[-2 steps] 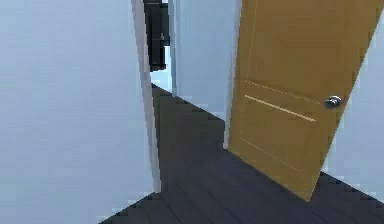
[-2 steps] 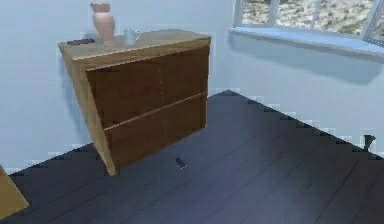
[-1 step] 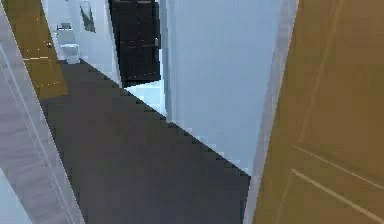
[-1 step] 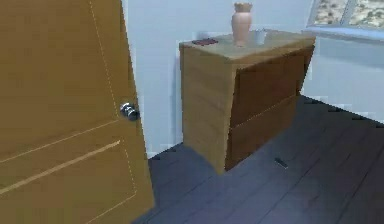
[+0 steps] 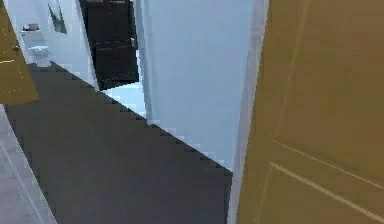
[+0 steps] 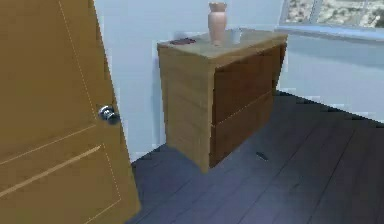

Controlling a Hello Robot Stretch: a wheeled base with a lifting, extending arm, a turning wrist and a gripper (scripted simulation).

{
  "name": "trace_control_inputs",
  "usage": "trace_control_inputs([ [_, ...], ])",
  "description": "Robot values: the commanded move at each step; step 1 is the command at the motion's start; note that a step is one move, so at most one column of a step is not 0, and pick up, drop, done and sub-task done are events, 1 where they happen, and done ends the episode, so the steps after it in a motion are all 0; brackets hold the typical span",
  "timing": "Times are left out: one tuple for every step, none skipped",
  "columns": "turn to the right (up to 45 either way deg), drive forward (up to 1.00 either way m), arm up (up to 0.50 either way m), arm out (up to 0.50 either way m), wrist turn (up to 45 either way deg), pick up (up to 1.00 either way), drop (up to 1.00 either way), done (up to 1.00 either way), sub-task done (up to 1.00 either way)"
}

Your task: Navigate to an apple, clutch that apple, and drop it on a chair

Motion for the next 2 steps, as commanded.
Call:
trace_control_inputs([
  [0.0,0.55,0.00,0.00,0.0,0.00,0.00,0.00,0.00],
  [-27.0,0.00,0.00,0.00,0.0,0.00,0.00,0.00,0.00],
])
